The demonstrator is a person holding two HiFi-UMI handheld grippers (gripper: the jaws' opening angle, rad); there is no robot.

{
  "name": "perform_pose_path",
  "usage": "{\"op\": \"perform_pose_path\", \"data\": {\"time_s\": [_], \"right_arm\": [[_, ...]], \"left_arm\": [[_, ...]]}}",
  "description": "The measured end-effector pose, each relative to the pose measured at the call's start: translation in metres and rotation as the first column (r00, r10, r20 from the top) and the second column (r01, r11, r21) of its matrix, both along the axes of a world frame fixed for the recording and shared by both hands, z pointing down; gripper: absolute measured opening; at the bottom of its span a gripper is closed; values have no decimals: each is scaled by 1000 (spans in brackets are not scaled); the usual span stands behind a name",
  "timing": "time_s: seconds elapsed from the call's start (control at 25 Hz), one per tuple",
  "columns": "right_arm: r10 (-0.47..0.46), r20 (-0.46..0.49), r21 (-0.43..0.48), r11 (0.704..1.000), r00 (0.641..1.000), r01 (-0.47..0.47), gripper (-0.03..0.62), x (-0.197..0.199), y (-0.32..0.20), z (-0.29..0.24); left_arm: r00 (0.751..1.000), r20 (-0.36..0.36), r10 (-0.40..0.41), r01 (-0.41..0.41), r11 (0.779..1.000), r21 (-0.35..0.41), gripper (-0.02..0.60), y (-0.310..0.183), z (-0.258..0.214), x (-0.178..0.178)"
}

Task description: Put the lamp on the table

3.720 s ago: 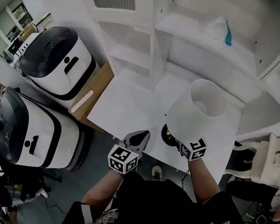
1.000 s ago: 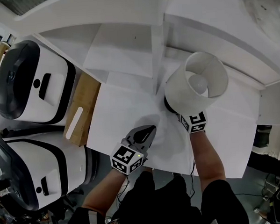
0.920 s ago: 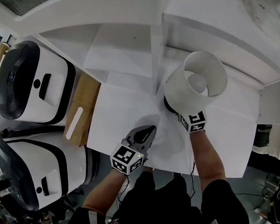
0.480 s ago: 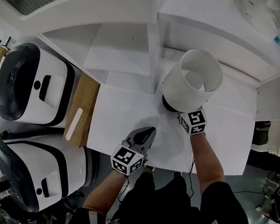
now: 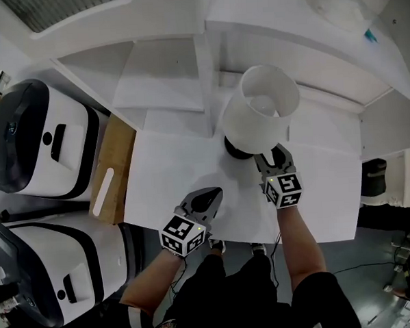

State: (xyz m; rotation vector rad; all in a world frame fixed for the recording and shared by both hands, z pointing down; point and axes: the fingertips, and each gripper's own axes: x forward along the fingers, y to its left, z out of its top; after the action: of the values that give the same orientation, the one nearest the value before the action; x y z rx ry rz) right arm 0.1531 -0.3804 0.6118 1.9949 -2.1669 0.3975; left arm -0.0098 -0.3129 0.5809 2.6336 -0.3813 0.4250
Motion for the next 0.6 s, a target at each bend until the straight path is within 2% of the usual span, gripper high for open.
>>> {"op": "perform_pose_path", "data": {"time_s": [0.16,0.24,0.36,0.6], "right_arm": [[95,141,-8,995,985,-95,170,11,37,-14],[119,174,-13,993,978,-118,100,13,56,-22],[125,176,-27,992,976,-122,53,10,83,-33],[78,155,-25,997,985,-75,38,-3,126,-58]], "left_arm": [[999,-2,35,-35,999,7,6,7,-3,1],[999,-1,48,-48,999,9,6,13,-5,3],[998,1,58,-58,998,11,6,26,-9,6],[999,3,44,-44,998,33,6,55,-30,12]]}}
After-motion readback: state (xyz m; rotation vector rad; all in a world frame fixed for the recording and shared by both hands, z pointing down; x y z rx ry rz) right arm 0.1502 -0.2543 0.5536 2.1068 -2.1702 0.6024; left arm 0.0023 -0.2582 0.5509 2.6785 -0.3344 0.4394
